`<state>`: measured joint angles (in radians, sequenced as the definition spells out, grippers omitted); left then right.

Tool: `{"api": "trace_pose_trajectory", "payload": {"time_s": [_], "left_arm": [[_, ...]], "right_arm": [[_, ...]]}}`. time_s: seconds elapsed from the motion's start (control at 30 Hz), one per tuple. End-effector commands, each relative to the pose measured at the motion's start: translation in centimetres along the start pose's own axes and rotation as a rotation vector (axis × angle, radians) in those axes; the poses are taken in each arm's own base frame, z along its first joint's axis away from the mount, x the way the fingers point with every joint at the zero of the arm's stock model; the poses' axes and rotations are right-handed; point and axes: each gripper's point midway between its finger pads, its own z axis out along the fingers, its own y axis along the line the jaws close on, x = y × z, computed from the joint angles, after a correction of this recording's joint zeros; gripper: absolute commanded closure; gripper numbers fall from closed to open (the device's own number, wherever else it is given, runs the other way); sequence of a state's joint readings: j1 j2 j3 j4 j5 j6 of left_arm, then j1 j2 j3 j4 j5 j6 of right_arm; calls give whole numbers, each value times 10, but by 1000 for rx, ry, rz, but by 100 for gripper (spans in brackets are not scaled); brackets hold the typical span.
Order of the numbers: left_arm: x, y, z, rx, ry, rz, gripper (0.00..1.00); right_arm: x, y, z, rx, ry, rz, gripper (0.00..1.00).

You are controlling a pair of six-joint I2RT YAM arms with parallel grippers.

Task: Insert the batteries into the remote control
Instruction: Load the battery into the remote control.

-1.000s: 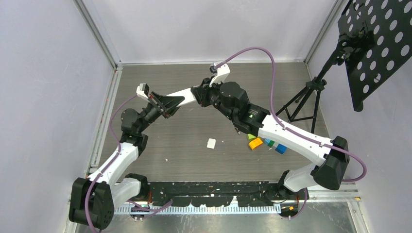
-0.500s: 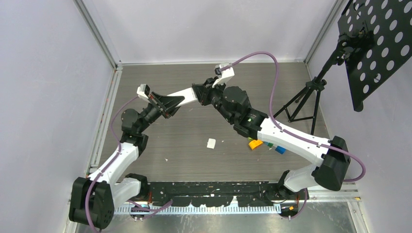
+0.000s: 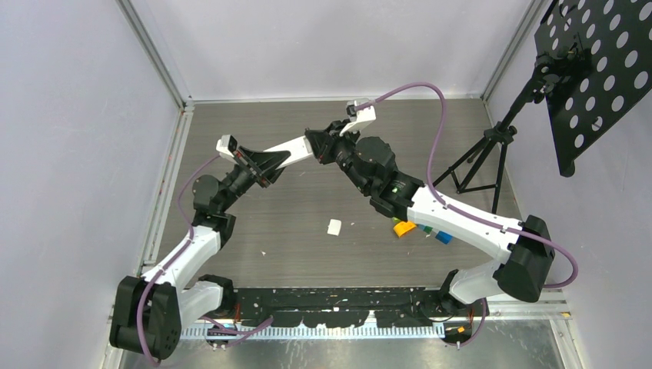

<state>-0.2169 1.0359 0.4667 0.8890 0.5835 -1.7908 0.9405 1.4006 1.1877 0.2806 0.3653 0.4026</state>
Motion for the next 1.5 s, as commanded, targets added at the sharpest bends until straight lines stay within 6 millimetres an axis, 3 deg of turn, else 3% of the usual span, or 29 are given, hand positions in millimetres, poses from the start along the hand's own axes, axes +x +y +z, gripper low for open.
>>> {"api": "trace_pose_trajectory", "payload": {"time_s": [0.0, 0.63, 0.93, 1.2, 1.47], "left_arm": [[12, -64, -5, 234, 22, 112, 100], [11, -56, -3, 201, 20, 153, 100], [12, -68, -3, 226, 22, 136, 100], [11, -64, -4, 218, 17, 130, 100], [11, -63, -4, 214, 20, 128, 100]], "right_arm": [[32, -14, 0, 58, 88, -19, 90], [43, -14, 2, 116, 127, -100, 89], [58, -10, -2, 114, 156, -123, 83], [48, -17, -5, 159, 129, -140, 73], [39, -18, -4, 170, 99, -134, 76]]}}
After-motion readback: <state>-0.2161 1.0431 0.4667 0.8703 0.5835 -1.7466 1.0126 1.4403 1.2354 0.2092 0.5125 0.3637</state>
